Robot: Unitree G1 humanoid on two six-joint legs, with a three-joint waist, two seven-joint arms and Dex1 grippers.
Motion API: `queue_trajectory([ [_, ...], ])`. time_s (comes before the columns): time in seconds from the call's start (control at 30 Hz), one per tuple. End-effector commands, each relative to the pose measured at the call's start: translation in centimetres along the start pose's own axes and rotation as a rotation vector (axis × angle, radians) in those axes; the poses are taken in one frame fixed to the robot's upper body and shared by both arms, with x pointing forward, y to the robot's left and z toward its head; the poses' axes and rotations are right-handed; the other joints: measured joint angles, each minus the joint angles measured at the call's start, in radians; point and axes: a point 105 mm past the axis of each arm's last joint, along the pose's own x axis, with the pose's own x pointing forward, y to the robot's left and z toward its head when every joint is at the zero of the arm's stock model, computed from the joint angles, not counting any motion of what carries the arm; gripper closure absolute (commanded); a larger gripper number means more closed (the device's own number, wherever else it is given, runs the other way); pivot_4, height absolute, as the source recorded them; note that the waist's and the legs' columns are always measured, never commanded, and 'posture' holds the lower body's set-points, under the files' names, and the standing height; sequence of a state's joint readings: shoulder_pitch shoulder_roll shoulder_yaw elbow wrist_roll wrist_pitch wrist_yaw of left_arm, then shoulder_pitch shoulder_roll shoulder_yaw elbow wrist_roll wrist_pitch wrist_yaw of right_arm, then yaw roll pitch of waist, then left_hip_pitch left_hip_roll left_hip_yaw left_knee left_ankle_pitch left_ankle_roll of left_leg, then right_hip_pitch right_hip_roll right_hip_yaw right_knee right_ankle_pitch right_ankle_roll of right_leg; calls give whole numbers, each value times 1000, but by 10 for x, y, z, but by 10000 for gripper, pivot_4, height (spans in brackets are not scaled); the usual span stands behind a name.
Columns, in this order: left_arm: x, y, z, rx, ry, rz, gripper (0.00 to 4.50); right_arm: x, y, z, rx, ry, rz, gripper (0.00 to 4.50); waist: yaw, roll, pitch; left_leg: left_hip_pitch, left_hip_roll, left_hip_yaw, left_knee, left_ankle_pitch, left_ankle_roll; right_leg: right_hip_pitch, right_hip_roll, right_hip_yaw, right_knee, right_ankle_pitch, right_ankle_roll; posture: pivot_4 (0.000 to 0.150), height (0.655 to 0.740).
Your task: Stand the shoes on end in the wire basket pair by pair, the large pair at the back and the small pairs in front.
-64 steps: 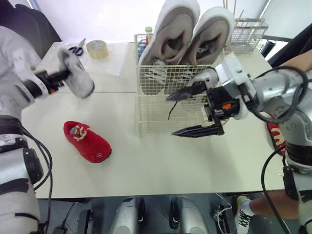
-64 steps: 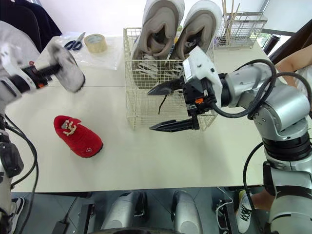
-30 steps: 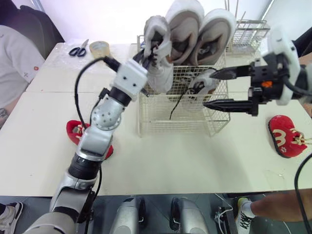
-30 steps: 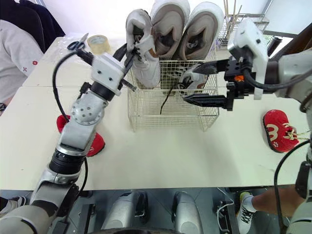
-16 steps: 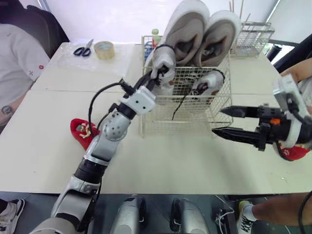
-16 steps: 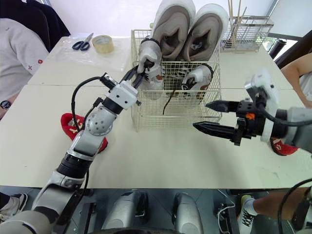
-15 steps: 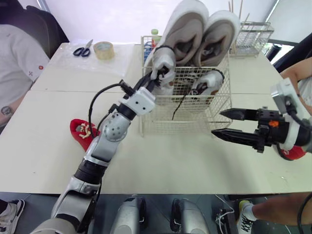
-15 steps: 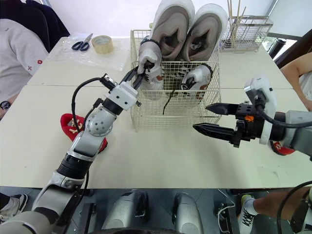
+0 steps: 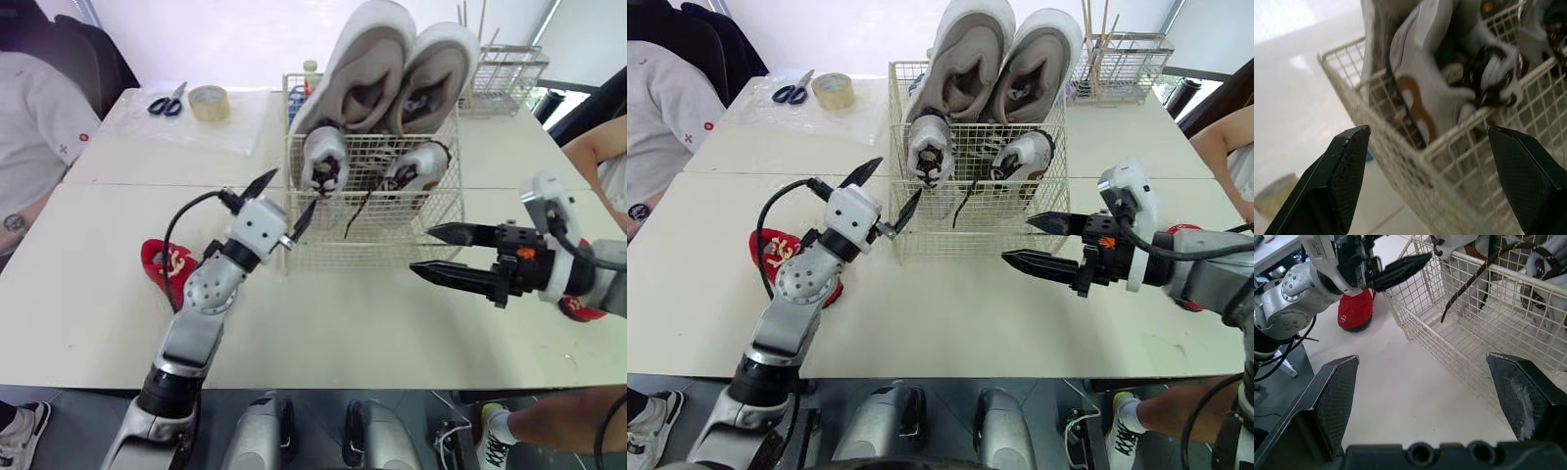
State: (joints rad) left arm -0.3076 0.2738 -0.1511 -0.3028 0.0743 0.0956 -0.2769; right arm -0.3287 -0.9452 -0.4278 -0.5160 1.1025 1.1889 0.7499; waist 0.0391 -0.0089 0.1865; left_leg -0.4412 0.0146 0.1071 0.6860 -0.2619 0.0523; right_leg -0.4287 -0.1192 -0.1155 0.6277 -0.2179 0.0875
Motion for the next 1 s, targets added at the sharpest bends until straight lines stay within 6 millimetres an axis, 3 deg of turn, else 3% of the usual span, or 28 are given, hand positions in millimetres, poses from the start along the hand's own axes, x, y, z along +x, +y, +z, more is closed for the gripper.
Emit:
queue_trajectory([
  [0.03,-11,12,16,-43,-6,19,5692,0,-3,7,-44,-6,14,0,-1,0,0,0,0,0,0,0,0,0,0,0,0,0,0,1500,7371],
  [0.17,-18,21,32,-130,5,11,5692,4,-9,6,-50,11,32,0,-2,0,0,0,0,0,0,0,0,-1,0,0,0,0,0,1500,7371],
  [0.3,-18,54,51,-372,-7,99,5692,4,-15,8,-53,12,40,0,2,0,1,-1,0,-1,1,0,0,0,0,0,0,0,0,1500,7371],
  [0.33,-17,59,59,-434,-29,83,3100,2,-18,11,-53,3,34,0,0,-1,1,-1,0,-2,2,0,0,0,1,0,0,0,0,1500,7371],
  [0.37,-17,66,66,-461,-46,70,328,0,-24,16,-58,-26,16,0,-1,-1,1,-1,0,-2,2,0,0,0,1,0,0,0,0,1500,7371],
  [0.43,-20,76,75,-478,-58,23,141,-6,-34,32,-64,-103,-26,0,-2,0,1,-1,0,-2,2,0,0,0,1,0,0,0,1,1500,7371],
  [0.53,-30,86,68,-484,-9,23,141,-19,-48,52,-91,-190,-115,0,-5,0,1,0,0,-1,2,2,-3,0,2,0,1,-1,1,1500,7371],
  [0.67,-35,57,48,-623,26,39,141,-51,-70,72,-142,-272,-305,0,4,0,1,-1,0,0,2,4,-7,1,2,0,0,-1,1,1500,7371],
  [0.8,-43,3,36,-711,80,4,141,-113,-106,75,-292,-277,-709,0,11,-1,1,-2,-2,0,6,2,-3,3,0,0,-1,-1,1,1500,7371],
  [0.9,-50,-27,38,-696,101,-94,141,-154,-121,71,-344,-340,-998,0,2,0,0,-2,-2,2,7,0,-2,4,0,2,-3,-1,1,1500,7371],
  [1.0,-61,-63,34,-685,127,-248,141,-180,-112,10,-279,-302,-1273,0,4,0,-4,-1,0,1,7,0,-2,4,2,1,-3,-1,1,1500,7371],
])
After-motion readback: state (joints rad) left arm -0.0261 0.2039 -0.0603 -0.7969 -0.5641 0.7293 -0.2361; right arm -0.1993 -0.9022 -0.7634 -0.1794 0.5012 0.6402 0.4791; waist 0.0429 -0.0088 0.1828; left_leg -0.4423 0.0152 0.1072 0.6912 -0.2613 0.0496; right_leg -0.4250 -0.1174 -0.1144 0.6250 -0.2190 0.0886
